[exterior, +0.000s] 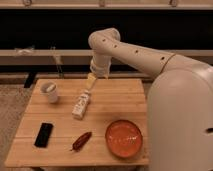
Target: Pick up the ceramic bowl
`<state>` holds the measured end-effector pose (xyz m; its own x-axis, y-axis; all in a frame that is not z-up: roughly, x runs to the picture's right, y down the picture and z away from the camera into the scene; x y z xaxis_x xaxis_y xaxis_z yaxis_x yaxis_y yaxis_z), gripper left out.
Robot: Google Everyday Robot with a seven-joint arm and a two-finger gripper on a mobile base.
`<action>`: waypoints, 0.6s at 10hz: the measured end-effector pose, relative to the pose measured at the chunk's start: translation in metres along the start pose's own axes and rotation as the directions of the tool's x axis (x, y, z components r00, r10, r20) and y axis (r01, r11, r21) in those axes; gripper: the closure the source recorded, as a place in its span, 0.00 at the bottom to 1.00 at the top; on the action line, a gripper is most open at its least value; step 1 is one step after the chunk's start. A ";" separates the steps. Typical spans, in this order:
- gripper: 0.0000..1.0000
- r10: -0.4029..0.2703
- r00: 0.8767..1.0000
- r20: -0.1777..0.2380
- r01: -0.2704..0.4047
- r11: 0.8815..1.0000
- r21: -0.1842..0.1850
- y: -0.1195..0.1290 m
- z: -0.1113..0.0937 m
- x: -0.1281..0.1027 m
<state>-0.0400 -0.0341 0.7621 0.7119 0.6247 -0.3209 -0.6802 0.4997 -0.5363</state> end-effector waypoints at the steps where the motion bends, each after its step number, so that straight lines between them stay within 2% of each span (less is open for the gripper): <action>1: 0.20 0.000 1.000 0.000 0.000 1.000 0.000 0.000 0.000 0.000; 6: 0.20 0.003 1.000 -0.004 -0.003 1.000 0.009 -0.002 0.001 0.002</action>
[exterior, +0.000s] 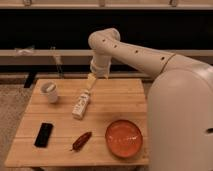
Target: Pick up the ceramic bowl
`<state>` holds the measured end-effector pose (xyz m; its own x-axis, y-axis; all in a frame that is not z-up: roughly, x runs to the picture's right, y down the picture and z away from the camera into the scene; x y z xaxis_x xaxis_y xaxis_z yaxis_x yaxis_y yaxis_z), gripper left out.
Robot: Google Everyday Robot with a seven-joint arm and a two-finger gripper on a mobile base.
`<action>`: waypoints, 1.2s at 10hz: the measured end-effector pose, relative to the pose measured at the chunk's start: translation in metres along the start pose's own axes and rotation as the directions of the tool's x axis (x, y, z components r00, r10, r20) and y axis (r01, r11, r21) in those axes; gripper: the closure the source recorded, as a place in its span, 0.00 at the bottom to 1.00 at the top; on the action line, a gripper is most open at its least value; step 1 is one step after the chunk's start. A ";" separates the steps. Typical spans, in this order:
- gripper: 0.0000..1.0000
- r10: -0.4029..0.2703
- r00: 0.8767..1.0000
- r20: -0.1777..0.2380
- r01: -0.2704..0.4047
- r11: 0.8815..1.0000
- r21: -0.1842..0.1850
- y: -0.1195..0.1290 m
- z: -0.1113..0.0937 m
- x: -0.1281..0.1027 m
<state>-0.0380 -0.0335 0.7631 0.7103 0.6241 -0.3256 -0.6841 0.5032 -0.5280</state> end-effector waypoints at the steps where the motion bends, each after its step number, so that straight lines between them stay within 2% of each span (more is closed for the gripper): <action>1: 0.20 0.009 1.000 -0.010 -0.009 1.000 0.003 -0.006 0.004 0.007; 3: 0.20 0.019 0.999 -0.028 -0.019 1.000 0.007 -0.018 0.013 0.032; 4: 0.20 0.026 0.999 -0.048 -0.026 1.000 0.003 -0.027 0.020 0.068; 6: 0.20 0.037 0.997 -0.071 -0.037 0.999 -0.010 -0.028 0.029 0.109; 8: 0.20 0.058 0.992 -0.113 -0.063 0.997 -0.034 -0.011 0.044 0.163; 10: 0.20 0.079 0.986 -0.149 -0.088 0.995 -0.055 0.015 0.060 0.192; 12: 0.20 0.101 0.976 -0.193 -0.118 0.990 -0.079 0.038 0.086 0.215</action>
<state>0.0739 0.1714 0.7406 0.6564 0.5445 -0.5221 -0.7477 0.3771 -0.5466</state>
